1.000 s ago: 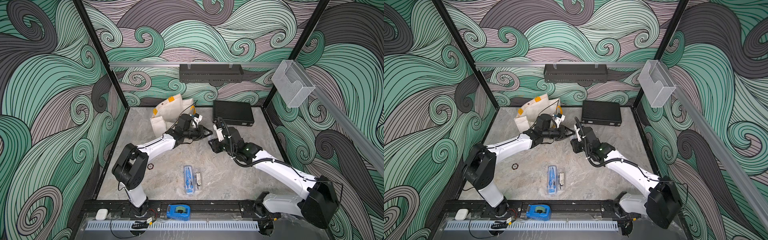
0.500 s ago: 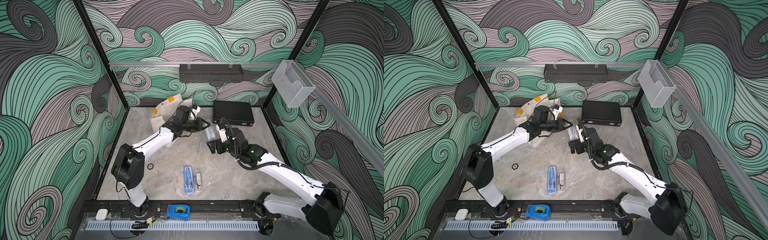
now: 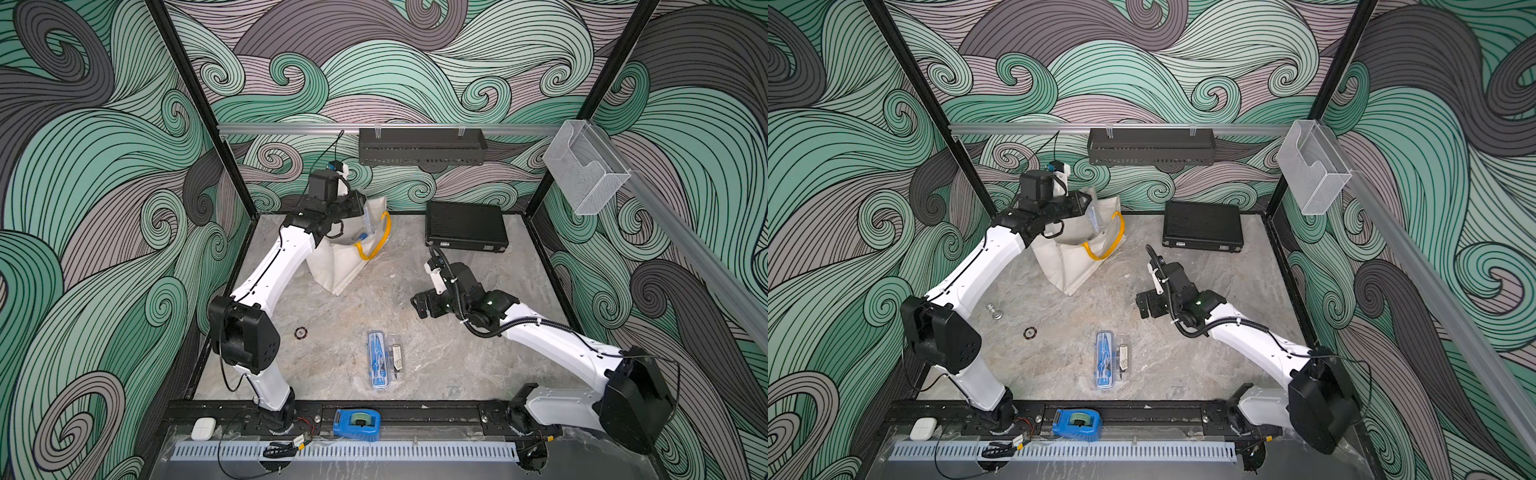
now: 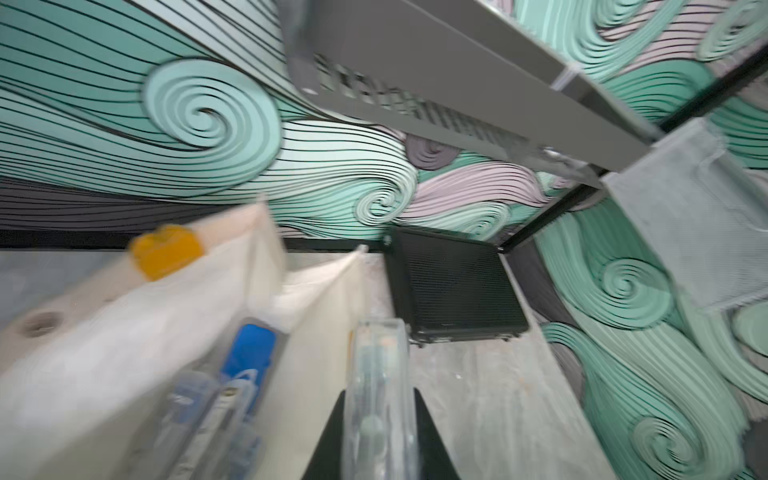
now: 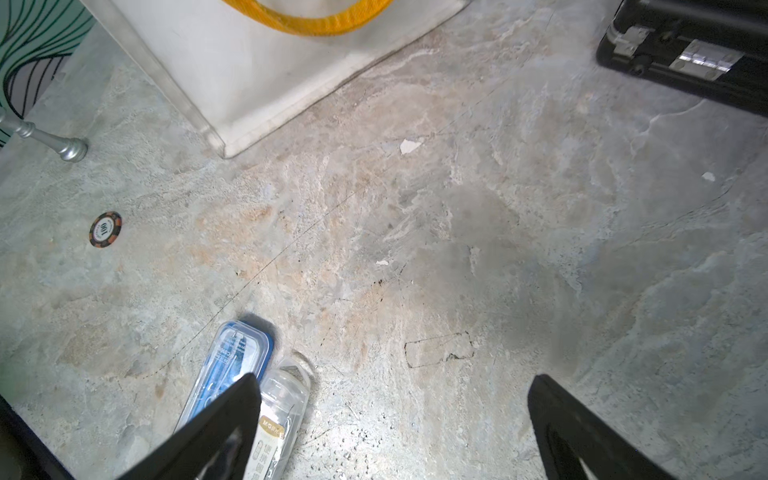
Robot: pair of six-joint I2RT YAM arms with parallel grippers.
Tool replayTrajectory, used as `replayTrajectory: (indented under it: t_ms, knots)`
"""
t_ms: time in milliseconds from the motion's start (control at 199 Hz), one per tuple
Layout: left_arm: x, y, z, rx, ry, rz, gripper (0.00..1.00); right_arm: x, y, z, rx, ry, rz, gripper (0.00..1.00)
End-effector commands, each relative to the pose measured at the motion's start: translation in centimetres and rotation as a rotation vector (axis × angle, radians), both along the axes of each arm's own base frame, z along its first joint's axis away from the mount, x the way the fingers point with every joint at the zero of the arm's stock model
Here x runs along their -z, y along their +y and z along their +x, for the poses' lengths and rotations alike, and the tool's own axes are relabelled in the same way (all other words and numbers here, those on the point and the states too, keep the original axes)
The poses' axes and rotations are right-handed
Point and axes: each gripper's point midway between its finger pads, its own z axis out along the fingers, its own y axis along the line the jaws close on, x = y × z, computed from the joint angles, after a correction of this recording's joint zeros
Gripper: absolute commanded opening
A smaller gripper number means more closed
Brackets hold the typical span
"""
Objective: Put the compass set into the canvas bag
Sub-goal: Place the compass set in the canvas bag.
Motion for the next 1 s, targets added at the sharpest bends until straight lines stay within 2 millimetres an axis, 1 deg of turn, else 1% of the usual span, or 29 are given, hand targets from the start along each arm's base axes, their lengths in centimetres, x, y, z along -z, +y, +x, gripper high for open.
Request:
replayTrajectory:
  t_ms: [0, 146, 271, 326, 346, 417, 457, 542, 658, 698, 773, 863, 929, 999]
  knots:
    - [2.5, 4.4, 0.5, -0.141, 0.056, 0.226, 0.14, 1.0, 1.4, -0.3, -0.014, 0.051, 0.02, 1.0]
    - [6.2, 5.5, 1.7, -0.177, 0.121, 0.317, 0.14, 3.0, 2.9, -1.3, -0.06, 0.11, -0.028, 1.0]
    - [9.3, 5.5, 2.2, -0.181, 0.183, 0.353, 0.14, 4.5, 3.8, -2.8, -0.109, 0.162, -0.074, 1.0]
    - [10.2, 5.8, 2.4, -0.189, 0.201, 0.367, 0.14, 4.8, 4.3, -3.2, -0.128, 0.17, -0.077, 1.0]
    - [10.4, 5.8, 2.4, -0.191, 0.205, 0.371, 0.15, 5.3, 4.0, -3.8, -0.131, 0.193, -0.098, 1.0]
    - [11.1, 5.9, 2.6, -0.199, 0.218, 0.383, 0.17, 5.8, 4.5, -4.7, -0.158, 0.223, -0.097, 1.0]
    - [11.2, 5.9, 2.6, -0.199, 0.221, 0.384, 0.2, 6.0, 4.8, -5.3, -0.173, 0.237, -0.1, 1.0]
    - [11.3, 6.0, 2.5, -0.197, 0.223, 0.388, 0.31, 6.8, 5.2, -6.5, -0.203, 0.272, -0.117, 1.0]
    - [10.8, 5.9, 2.3, -0.192, 0.21, 0.378, 0.52, 7.8, 5.5, -8.0, -0.237, 0.305, -0.148, 1.0]
    - [10.3, 5.8, 2.2, -0.188, 0.199, 0.37, 0.6, 8.1, 5.5, -8.4, -0.246, 0.315, -0.16, 1.0]
    - [9.7, 5.5, 1.9, -0.175, 0.19, 0.352, 0.71, 8.3, 5.8, -9.1, -0.271, 0.323, -0.17, 1.0]
    - [8.7, 4.9, 1.3, -0.139, 0.178, 0.313, 0.88, 8.4, 6.1, -9.8, -0.301, 0.328, -0.188, 1.0]
    - [7.8, 4.2, 0.6, -0.116, 0.166, 0.27, 0.95, 8.4, 6.2, -10.1, -0.316, 0.332, -0.213, 1.0]
    - [6.7, 3.8, -0.3, -0.098, 0.152, 0.221, 0.99, 8.6, 6.3, -10.5, -0.332, 0.338, -0.242, 1.0]
